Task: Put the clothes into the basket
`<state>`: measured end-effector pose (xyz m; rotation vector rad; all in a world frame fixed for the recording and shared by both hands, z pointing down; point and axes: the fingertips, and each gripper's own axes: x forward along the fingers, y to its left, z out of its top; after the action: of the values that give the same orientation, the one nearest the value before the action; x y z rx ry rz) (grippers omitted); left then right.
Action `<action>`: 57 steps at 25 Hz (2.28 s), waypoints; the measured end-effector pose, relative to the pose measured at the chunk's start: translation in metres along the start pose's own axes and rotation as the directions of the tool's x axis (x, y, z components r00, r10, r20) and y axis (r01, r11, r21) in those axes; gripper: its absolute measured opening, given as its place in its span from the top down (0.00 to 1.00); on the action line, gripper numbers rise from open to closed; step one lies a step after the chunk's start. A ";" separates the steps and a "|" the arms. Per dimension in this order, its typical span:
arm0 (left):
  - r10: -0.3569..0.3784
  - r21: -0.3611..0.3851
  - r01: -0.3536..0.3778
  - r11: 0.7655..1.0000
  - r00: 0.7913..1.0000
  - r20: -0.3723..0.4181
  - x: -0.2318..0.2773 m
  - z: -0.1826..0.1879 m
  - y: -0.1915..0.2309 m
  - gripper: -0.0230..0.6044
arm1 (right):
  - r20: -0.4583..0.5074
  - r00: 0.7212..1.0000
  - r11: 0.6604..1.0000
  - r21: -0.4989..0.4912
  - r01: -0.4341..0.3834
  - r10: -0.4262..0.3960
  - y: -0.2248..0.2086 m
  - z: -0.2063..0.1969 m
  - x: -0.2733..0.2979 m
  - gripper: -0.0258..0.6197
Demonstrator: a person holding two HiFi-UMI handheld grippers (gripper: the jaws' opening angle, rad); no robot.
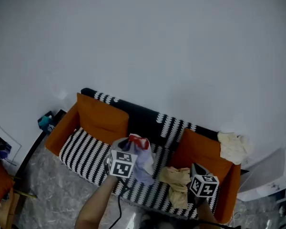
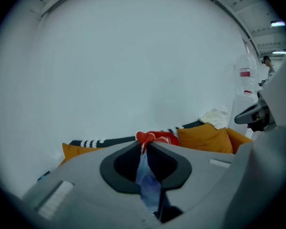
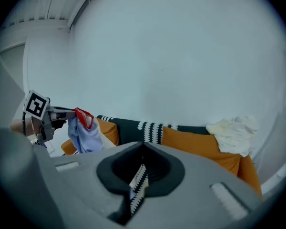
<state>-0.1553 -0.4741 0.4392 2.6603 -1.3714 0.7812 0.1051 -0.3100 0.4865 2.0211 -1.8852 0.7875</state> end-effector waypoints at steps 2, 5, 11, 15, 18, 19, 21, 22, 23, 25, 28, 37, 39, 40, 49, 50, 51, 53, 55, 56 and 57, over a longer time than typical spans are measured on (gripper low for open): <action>-0.022 0.029 0.021 0.999 0.998 0.054 -0.018 0.032 -0.005 0.90 | 0.031 0.999 1.000 0.004 0.023 -0.023 -0.003 0.017 -0.016 0.96; -0.052 0.047 0.045 0.998 0.987 0.155 -0.046 0.085 -0.009 0.90 | 0.079 0.995 0.998 0.008 0.056 -0.056 -0.010 0.037 -0.041 0.96; -0.087 0.037 0.079 0.996 0.940 0.330 -0.096 0.179 -0.018 0.90 | 0.175 0.977 0.993 0.007 0.119 -0.119 -0.023 0.076 -0.093 0.96; -0.122 0.072 0.102 0.992 0.914 0.388 -0.116 0.222 -0.037 0.90 | 0.232 0.961 0.988 0.002 0.153 -0.149 -0.037 0.101 -0.130 0.96; -0.158 0.098 0.129 0.987 0.897 0.413 -0.128 0.248 -0.060 0.90 | 0.270 0.946 0.983 0.010 0.185 -0.181 -0.056 0.115 -0.157 0.96; -0.177 0.108 0.145 0.984 0.891 0.417 -0.132 0.255 -0.069 0.90 | 0.282 0.939 0.980 0.022 0.196 -0.194 -0.063 0.117 -0.167 0.96; -0.218 0.133 0.178 0.975 0.879 0.424 -0.140 0.268 -0.087 0.90 | 0.308 0.925 0.975 0.055 0.214 -0.221 -0.076 0.121 -0.185 0.96; -0.237 0.143 0.193 0.971 0.872 0.428 -0.144 0.273 -0.095 0.90 | 0.320 0.918 0.973 0.070 0.221 -0.232 -0.082 0.122 -0.194 0.96; -0.253 0.153 0.206 0.967 0.864 0.435 -0.150 0.279 -0.104 0.90 | 0.331 0.912 0.970 0.083 0.227 -0.242 -0.087 0.123 -0.204 0.96; -0.288 0.179 0.230 0.956 0.843 0.454 -0.162 0.287 -0.126 0.90 | 0.348 0.899 0.964 0.103 0.245 -0.266 -0.102 0.120 -0.230 0.96; -0.346 0.237 0.263 0.935 0.818 0.459 -0.176 0.294 -0.160 0.90 | 0.362 0.875 0.946 0.143 0.291 -0.323 -0.125 0.102 -0.275 0.96; -0.448 0.260 0.365 0.894 0.760 0.471 -0.217 0.315 -0.256 0.90 | 0.335 0.822 0.886 0.231 0.402 -0.460 -0.184 0.036 -0.389 0.96; -0.476 0.271 0.392 0.879 0.738 0.478 -0.231 0.318 -0.286 0.90 | 0.337 0.806 0.871 0.256 0.419 -0.487 -0.196 0.023 -0.414 0.96; -0.492 0.274 0.408 0.871 0.726 0.481 -0.239 0.319 -0.303 0.90 | 0.337 0.797 0.863 0.269 0.428 -0.501 -0.203 0.015 -0.428 0.96; -0.629 0.335 0.534 0.776 0.622 0.467 -0.301 0.318 -0.416 0.90 | 0.325 0.709 0.772 0.390 0.502 -0.625 -0.228 -0.058 -0.541 0.96; -0.641 0.347 0.540 0.767 0.611 0.464 -0.309 0.318 -0.428 0.90 | 0.321 0.699 0.760 0.403 0.510 -0.639 -0.231 -0.068 -0.554 0.96; -0.654 0.360 0.547 0.756 0.600 0.461 -0.318 0.317 -0.442 0.90 | 0.318 0.688 0.748 0.416 0.517 -0.652 -0.235 -0.078 -0.567 0.96; -0.682 0.383 0.565 0.731 0.575 0.452 -0.334 0.315 -0.470 0.90 | 0.313 0.667 0.726 0.437 0.531 -0.676 -0.242 -0.097 -0.591 0.96; -0.711 0.406 0.585 0.702 0.551 0.437 -0.347 0.316 -0.495 0.90 | 0.306 0.647 0.704 0.454 0.545 -0.698 -0.246 -0.111 -0.613 0.96; -0.727 0.419 0.595 0.686 0.537 0.428 -0.354 0.317 -0.507 0.90 | 0.301 0.636 0.692 0.463 0.554 -0.711 -0.247 -0.117 -0.623 0.96; -0.744 0.433 0.606 0.667 0.520 0.419 -0.361 0.318 -0.519 0.90 | 0.295 0.622 0.677 0.474 0.563 -0.725 -0.248 -0.123 -0.634 0.96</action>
<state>0.2049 0.0271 0.0923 3.3650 -0.0836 0.0215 0.3176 0.3144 0.2789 3.0643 -0.9987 0.4475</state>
